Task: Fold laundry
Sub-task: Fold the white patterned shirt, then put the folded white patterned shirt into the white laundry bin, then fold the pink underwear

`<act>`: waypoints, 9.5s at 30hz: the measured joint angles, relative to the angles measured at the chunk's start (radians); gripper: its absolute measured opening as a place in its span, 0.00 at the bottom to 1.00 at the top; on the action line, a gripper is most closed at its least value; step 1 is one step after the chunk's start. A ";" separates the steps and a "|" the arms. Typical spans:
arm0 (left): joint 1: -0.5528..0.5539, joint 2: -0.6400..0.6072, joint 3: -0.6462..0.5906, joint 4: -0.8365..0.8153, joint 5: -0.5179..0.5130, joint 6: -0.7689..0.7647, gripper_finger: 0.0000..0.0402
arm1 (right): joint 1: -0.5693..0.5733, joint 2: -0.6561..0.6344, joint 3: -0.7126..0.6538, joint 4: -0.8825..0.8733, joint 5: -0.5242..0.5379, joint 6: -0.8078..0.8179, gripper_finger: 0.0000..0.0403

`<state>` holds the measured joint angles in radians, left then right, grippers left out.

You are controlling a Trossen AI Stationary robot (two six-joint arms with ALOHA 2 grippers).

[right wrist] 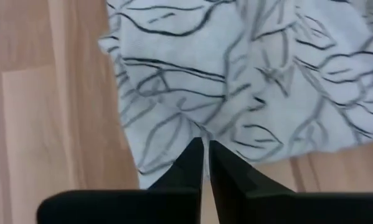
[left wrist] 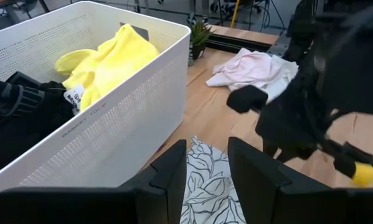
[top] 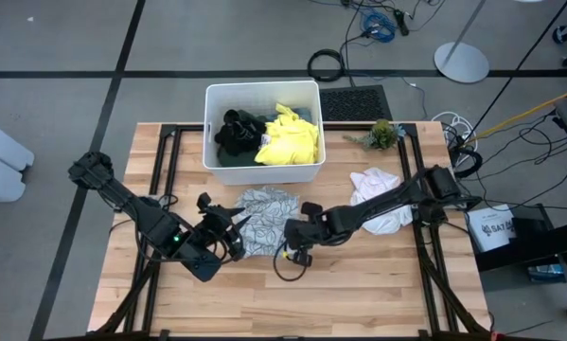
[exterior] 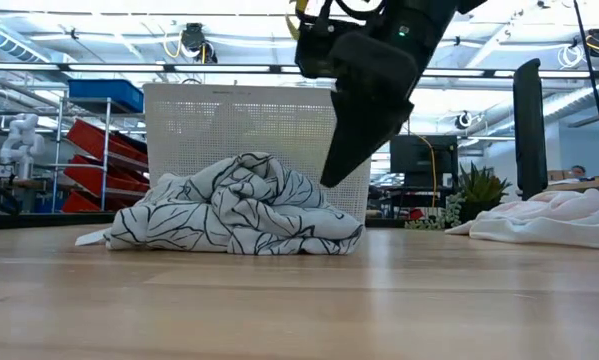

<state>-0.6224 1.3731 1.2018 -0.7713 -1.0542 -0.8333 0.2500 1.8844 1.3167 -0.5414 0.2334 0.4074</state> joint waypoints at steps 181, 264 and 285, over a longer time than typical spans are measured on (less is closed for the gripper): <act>0.109 0.006 -0.169 0.066 0.085 -0.063 0.32 | -0.648 0.313 1.031 -0.148 0.056 -1.497 0.00; 0.178 -0.194 -0.167 0.076 0.055 0.217 0.32 | -0.717 0.497 1.027 0.078 -0.656 -0.391 0.00; 0.179 -0.194 -0.167 0.136 0.055 0.219 0.32 | -0.565 0.067 1.031 -1.024 -0.710 -0.550 0.00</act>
<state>-0.4435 1.1793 1.0348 -0.6350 -0.9989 -0.6145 -0.3145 1.9515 2.3473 -1.5656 -0.4768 -0.1426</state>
